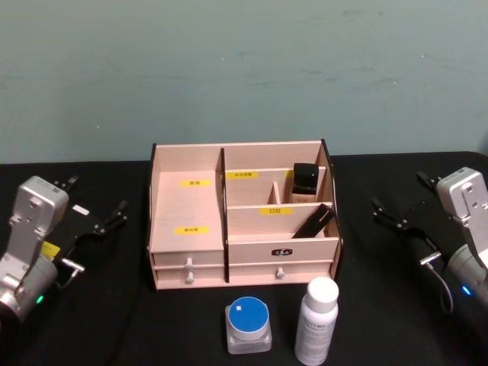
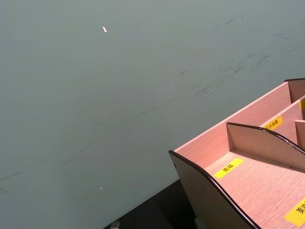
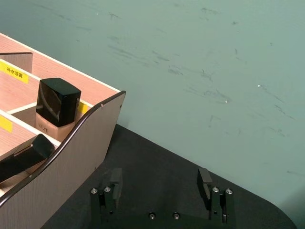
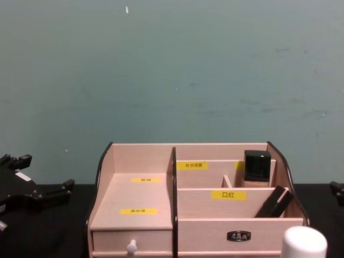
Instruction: Pick up the facial cleanser and watermelon frost from the table and place them into the tiered storage box.
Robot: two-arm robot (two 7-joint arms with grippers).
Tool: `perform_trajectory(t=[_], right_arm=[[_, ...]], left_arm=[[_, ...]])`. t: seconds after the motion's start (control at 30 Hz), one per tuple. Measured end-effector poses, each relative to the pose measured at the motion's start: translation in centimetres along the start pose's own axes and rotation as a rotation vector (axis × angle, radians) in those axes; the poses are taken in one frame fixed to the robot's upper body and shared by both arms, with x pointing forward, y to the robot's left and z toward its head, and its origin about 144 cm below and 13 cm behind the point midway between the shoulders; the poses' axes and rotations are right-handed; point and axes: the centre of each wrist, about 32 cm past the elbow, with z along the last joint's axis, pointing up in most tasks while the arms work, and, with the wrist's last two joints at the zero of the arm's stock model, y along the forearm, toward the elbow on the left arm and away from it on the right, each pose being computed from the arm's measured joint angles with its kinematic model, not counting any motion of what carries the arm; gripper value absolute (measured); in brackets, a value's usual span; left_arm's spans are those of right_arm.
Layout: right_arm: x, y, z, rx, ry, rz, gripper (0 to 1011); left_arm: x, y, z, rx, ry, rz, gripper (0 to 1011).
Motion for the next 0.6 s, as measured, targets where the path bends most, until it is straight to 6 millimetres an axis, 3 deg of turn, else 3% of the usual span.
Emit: perform_trajectory(t=[0.6], right_arm=[[0.00, 0.00, 0.00, 0.000, 0.000, 0.000, 1002]], left_arm=[[0.00, 0.00, 0.00, 0.000, 0.000, 0.000, 1010]])
